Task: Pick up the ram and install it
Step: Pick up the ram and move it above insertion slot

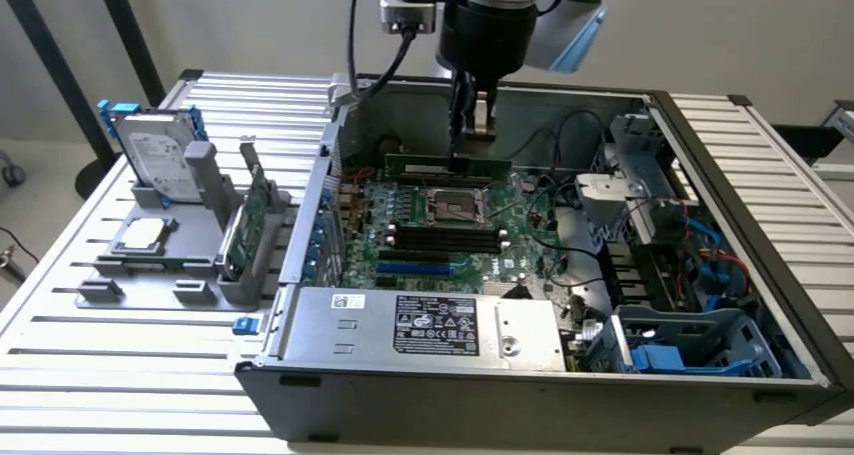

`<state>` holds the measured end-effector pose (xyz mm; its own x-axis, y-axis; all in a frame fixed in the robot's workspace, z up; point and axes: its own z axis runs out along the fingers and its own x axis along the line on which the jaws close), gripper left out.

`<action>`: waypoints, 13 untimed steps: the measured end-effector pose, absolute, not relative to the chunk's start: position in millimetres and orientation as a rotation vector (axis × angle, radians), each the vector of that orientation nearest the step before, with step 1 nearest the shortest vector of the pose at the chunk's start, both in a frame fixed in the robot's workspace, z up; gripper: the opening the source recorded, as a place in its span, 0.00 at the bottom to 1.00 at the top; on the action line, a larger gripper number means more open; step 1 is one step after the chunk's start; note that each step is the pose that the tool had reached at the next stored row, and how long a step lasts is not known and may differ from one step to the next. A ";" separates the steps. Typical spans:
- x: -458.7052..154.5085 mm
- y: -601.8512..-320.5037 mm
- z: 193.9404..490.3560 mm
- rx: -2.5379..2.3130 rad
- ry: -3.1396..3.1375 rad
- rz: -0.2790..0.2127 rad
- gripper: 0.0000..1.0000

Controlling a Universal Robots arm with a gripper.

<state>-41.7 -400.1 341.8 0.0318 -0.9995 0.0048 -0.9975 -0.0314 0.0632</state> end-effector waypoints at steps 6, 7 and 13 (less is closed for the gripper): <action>-40.0 -393.7 334.3 2.210 -2.163 -0.063 0.14; -39.9 -392.9 333.7 2.208 -2.166 -0.062 0.14; -40.1 -390.3 330.1 2.201 -2.196 -0.039 0.14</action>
<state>-40.1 -390.3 330.1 0.0024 -1.0000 0.0052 -0.9992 -0.0022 0.0402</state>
